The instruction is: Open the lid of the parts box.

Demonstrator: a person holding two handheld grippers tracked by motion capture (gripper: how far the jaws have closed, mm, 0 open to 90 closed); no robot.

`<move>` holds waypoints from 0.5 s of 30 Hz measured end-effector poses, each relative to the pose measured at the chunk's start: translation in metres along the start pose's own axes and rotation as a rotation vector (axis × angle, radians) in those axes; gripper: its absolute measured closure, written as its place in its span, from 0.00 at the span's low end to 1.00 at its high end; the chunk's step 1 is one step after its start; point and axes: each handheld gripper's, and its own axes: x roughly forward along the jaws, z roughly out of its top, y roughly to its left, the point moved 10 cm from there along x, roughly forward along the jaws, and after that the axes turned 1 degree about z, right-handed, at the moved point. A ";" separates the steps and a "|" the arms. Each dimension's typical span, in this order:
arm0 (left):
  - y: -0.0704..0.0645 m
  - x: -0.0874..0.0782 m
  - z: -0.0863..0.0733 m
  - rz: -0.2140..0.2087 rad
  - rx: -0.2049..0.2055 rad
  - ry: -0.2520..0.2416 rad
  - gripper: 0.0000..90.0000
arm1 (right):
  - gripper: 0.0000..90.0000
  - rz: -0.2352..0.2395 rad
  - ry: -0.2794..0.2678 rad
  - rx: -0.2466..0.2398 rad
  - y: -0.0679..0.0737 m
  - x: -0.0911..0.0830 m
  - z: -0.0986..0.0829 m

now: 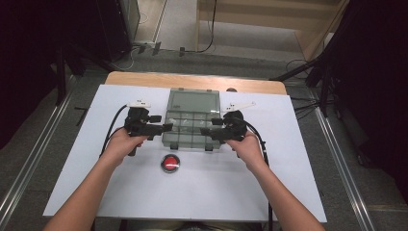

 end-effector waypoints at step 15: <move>-0.019 -0.015 -0.019 -0.022 0.032 0.016 0.35 | 0.32 0.049 0.032 -0.026 0.018 -0.008 -0.022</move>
